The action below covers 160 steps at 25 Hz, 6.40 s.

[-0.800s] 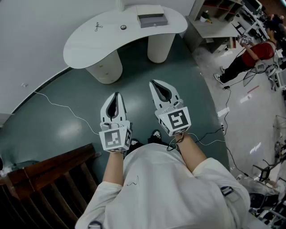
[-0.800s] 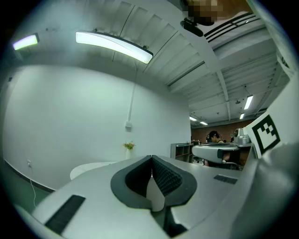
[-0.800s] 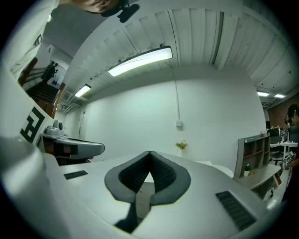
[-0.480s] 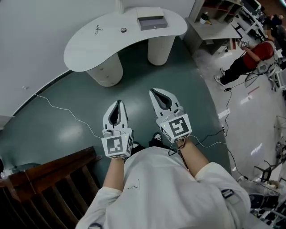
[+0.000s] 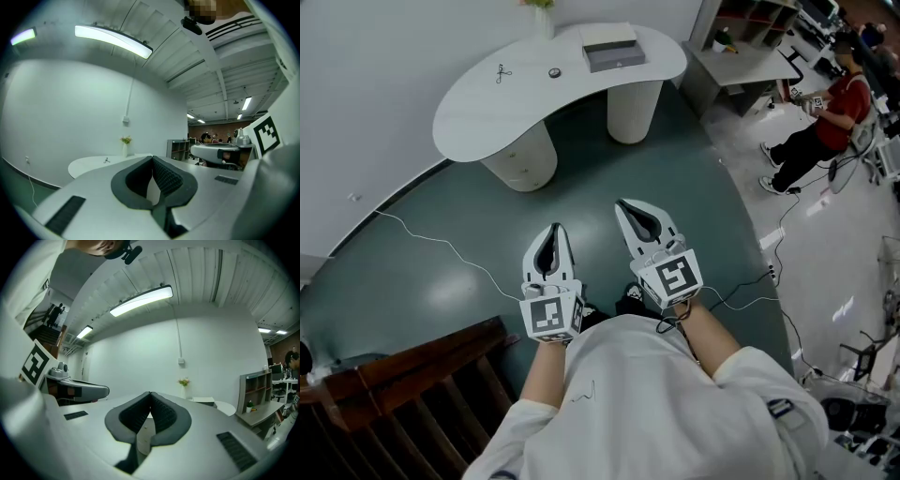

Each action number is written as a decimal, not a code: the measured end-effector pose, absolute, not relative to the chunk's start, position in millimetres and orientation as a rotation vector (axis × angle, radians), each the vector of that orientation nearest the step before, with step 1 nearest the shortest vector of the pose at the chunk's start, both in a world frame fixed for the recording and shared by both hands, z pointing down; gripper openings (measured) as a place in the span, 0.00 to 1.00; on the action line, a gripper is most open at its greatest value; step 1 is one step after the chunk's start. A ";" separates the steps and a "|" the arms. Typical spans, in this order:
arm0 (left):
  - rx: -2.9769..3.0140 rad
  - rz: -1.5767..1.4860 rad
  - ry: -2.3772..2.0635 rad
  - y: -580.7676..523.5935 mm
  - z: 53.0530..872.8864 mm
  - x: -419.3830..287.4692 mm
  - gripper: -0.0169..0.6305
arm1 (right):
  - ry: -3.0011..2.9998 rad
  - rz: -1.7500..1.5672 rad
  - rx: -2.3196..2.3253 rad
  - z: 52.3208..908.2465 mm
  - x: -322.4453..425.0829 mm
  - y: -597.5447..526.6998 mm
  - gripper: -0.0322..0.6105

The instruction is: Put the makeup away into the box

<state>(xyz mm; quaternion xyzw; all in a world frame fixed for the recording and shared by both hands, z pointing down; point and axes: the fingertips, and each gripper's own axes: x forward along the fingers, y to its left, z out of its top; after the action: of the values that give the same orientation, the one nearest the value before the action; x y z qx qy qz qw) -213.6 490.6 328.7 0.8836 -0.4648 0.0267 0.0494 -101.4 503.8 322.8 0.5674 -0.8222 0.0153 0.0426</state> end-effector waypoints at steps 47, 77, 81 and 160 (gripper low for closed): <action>2.619 0.225 -1.404 403.7 384.9 -101.6 0.05 | -2.487 0.183 1.668 366.8 18.0 422.7 0.20; 2.530 0.315 -1.279 59.1 433.3 -134.1 0.05 | -2.368 0.253 1.586 399.1 -6.8 74.0 0.20; 2.509 0.327 -1.316 15.3 445.8 -123.5 0.05 | -2.394 0.261 1.517 411.8 4.0 26.0 0.20; 2.060 0.592 -1.137 -184.6 625.2 -142.0 0.05 | -1.883 0.706 1.064 672.5 -25.3 -231.8 0.38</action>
<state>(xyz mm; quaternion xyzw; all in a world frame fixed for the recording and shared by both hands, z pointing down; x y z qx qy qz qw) -142.0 -184.6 625.2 0.7952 -0.4390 0.2287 0.3500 -25.3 -231.8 672.5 0.4246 -0.7512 0.2818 0.4195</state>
